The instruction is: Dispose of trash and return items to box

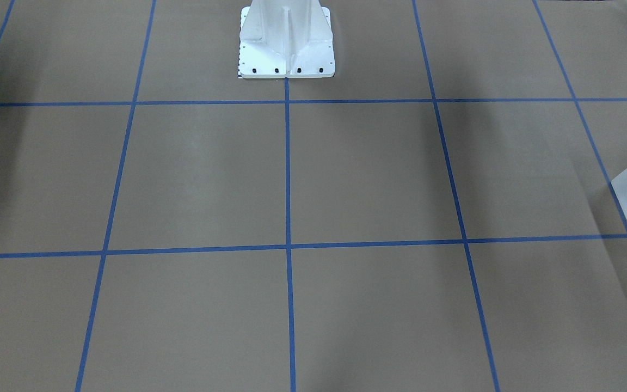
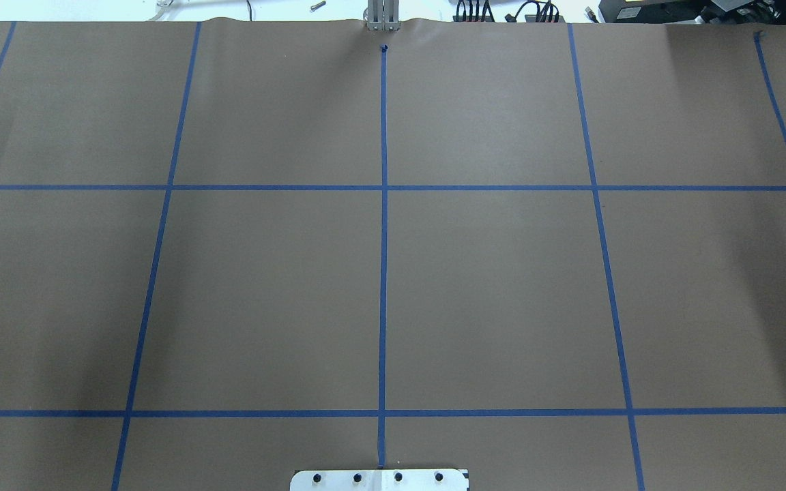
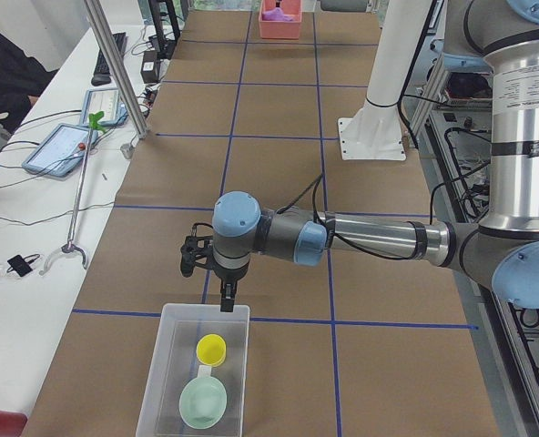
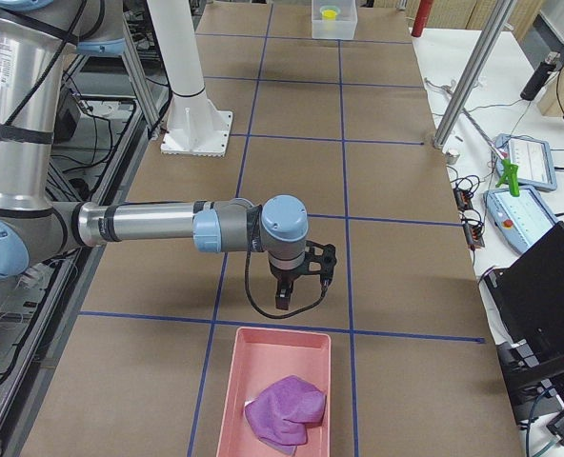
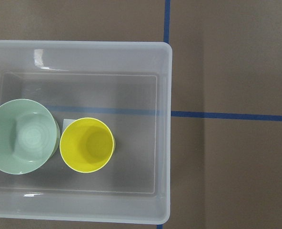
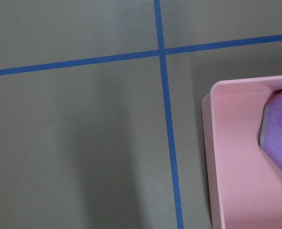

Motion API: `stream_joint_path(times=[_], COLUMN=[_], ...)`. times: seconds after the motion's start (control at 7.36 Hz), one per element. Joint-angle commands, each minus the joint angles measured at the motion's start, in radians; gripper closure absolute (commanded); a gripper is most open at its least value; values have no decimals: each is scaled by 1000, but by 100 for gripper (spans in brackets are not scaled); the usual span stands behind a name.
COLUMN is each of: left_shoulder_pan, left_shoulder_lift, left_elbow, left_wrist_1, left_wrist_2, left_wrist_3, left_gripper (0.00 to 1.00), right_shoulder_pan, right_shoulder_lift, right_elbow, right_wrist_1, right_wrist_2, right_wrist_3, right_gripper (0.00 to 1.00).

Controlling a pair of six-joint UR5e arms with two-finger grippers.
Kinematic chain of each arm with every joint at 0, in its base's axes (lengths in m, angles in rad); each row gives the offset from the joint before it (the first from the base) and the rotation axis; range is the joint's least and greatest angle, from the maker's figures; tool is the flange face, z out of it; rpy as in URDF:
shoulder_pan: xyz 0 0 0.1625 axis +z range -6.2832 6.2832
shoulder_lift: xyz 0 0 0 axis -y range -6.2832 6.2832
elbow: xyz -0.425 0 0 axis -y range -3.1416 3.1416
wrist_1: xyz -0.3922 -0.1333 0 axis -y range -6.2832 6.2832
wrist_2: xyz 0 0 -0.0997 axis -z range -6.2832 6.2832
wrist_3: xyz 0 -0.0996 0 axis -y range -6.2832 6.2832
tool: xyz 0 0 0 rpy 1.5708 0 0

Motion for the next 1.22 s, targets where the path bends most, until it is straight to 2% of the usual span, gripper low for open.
stream_joint_path(times=[0.0,0.27,0.41,0.54,0.68,0.82,0.95,1.09], left_shoulder_pan=[4,10,11,11,11,11,11,11], left_shoulder_lift=[-9,-9,-3,13,19,19,19,19], left_elbow=[34,77,77,79,79,79,79,79], left_wrist_1=[-36,-34,-47,-112,-151,-166,-166,-166], left_wrist_2=[0,6,9,8,9,9,12,12], left_wrist_3=[-2,-11,-1,-7,-10,-10,-8,-10], left_gripper=[1,1,1,1,1,1,1,1], right_shoulder_pan=[-3,6,46,92,156,202,206,206], right_shoulder_lift=[25,3,-1,4,21,63,96,105], right_elbow=[-25,-20,-37,-74,-173,-306,-400,-481], right_wrist_1=[0,6,4,4,4,4,6,71], right_wrist_2=[13,-16,-84,-129,-141,-136,-134,-132], right_wrist_3=[-13,-4,-32,-165,-319,-376,-377,-371], right_gripper=[0,0,0,0,0,0,0,0])
